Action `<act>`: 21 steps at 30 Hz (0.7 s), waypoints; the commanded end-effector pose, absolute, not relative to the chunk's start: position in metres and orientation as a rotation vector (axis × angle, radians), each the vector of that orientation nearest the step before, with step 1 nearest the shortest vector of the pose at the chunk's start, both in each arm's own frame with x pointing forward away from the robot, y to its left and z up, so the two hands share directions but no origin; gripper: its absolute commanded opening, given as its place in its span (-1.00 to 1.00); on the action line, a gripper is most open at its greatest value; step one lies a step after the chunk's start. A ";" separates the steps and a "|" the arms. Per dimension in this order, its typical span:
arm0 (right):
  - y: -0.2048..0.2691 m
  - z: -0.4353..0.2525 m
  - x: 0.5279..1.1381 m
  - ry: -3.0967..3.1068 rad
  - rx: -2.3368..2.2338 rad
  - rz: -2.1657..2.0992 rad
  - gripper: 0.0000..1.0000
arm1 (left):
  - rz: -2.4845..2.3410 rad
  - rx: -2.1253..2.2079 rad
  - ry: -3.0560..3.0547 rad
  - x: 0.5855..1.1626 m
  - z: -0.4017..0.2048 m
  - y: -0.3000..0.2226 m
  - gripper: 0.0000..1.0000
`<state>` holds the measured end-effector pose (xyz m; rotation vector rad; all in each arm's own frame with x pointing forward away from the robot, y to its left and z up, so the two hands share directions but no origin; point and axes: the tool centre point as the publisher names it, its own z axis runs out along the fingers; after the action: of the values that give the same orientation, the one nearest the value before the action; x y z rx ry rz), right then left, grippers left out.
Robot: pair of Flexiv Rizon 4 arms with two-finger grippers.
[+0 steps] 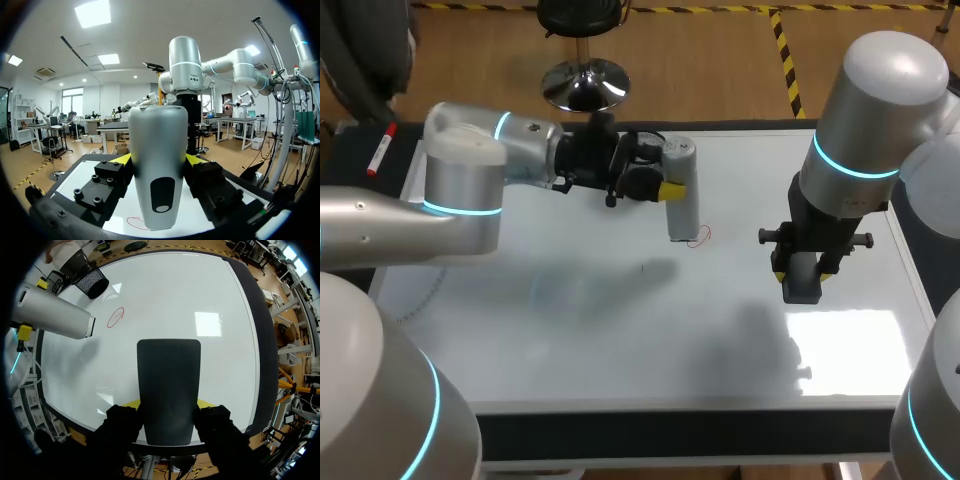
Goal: Pick up the inspection probe, press it on each red-marked spot on the whiteboard one by one, put down the probe, pick up the eraser, and wipe off all the red marks.
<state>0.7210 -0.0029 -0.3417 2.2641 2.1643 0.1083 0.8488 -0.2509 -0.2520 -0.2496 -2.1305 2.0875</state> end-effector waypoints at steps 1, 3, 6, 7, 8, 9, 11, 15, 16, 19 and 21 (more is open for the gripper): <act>-0.004 -0.342 0.721 2.167 2.264 0.111 -1.00 | 2.106 -0.252 -2.101 0.859 -0.260 -0.260 -1.00; -0.004 -0.342 0.721 2.167 2.264 0.111 -1.00 | 2.117 -0.226 -2.104 0.866 -0.265 -0.260 -1.00; -0.004 -0.342 0.721 2.167 2.264 0.111 -1.00 | 2.126 -0.223 -2.098 0.871 -0.270 -0.261 -1.00; -0.004 -0.342 0.721 2.167 2.264 0.111 -1.00 | 2.132 -0.212 -2.092 0.872 -0.272 -0.262 -1.00; -0.004 -0.342 0.721 2.167 2.264 0.111 -1.00 | 2.137 -0.205 -2.089 0.874 -0.273 -0.262 -1.00; -0.004 -0.342 0.721 2.167 2.264 0.111 -1.00 | 2.137 -0.205 -2.088 0.875 -0.275 -0.262 -1.00; -0.004 -0.342 0.721 2.167 2.264 0.111 -1.00 | 2.141 -0.198 -2.081 0.876 -0.276 -0.262 -1.00; -0.004 -0.342 0.721 2.167 2.264 0.111 -1.00 | 2.144 -0.192 -2.076 0.877 -0.281 -0.263 -1.00; -0.004 -0.342 0.721 2.167 2.264 0.111 -1.00 | 2.144 -0.191 -2.076 0.878 -0.282 -0.262 -1.00; -0.004 -0.342 0.721 2.167 2.264 0.111 -1.00 | 2.152 -0.179 -2.073 0.879 -0.285 -0.260 -1.00; -0.004 -0.342 0.721 2.167 2.264 0.111 -1.00 | 2.156 -0.172 -2.069 0.879 -0.288 -0.259 -1.00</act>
<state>0.7210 -0.0030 -0.3418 2.2641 2.1644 0.1083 0.8778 -0.2589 -0.2830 -0.1678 -2.0825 2.1445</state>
